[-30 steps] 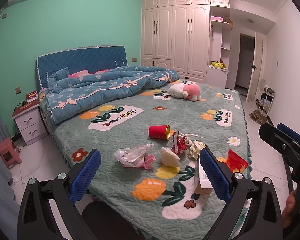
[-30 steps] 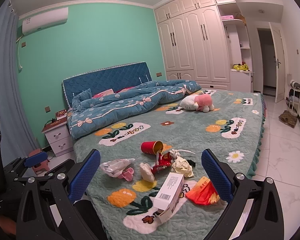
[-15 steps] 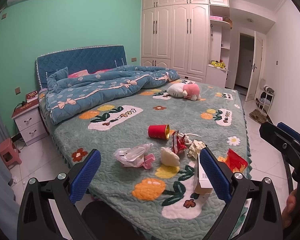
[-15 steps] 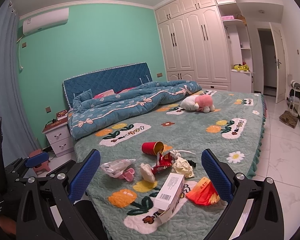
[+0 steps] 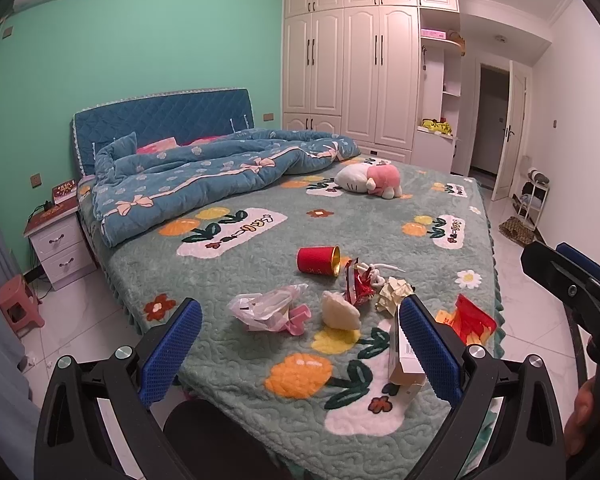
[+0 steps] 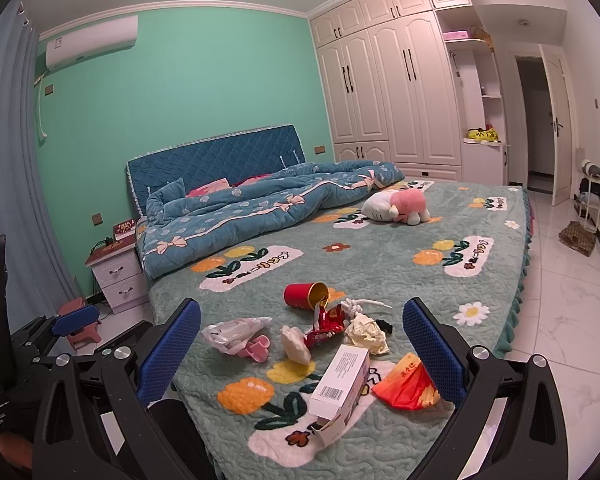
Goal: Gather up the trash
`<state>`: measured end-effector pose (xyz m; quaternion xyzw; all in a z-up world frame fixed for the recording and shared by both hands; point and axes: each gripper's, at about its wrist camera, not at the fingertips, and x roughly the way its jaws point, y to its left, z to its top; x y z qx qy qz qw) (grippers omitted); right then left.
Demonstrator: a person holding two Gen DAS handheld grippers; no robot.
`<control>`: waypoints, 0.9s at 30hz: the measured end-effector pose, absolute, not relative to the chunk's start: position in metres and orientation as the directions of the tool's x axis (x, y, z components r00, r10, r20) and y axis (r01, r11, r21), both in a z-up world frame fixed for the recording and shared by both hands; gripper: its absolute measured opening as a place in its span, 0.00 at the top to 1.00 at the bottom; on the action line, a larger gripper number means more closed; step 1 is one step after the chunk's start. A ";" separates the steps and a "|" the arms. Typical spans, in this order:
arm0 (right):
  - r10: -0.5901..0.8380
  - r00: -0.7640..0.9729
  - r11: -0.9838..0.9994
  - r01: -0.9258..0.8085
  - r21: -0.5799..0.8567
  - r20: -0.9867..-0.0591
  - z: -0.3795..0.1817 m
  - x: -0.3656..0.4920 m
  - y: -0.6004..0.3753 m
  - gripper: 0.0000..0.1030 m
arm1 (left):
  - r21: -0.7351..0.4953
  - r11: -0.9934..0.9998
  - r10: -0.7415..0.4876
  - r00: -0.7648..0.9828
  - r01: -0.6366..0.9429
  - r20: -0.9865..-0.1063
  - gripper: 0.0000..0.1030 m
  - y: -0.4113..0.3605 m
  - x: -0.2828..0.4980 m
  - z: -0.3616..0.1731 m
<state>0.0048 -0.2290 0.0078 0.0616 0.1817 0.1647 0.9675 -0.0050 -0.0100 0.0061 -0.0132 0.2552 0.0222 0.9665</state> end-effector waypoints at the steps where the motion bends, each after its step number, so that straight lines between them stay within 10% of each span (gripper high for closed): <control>1: 0.340 0.880 0.938 -0.296 0.178 -0.331 0.007 0.005 -0.229 0.04 | -0.014 0.999 0.036 0.869 -0.050 -0.494 0.05 -0.010 -0.006 0.007; 27: 0.345 0.878 0.937 -0.299 0.182 -0.332 0.007 0.005 -0.229 0.04 | -0.018 0.998 0.040 0.850 -0.059 -0.525 0.05 -0.004 -0.006 -0.003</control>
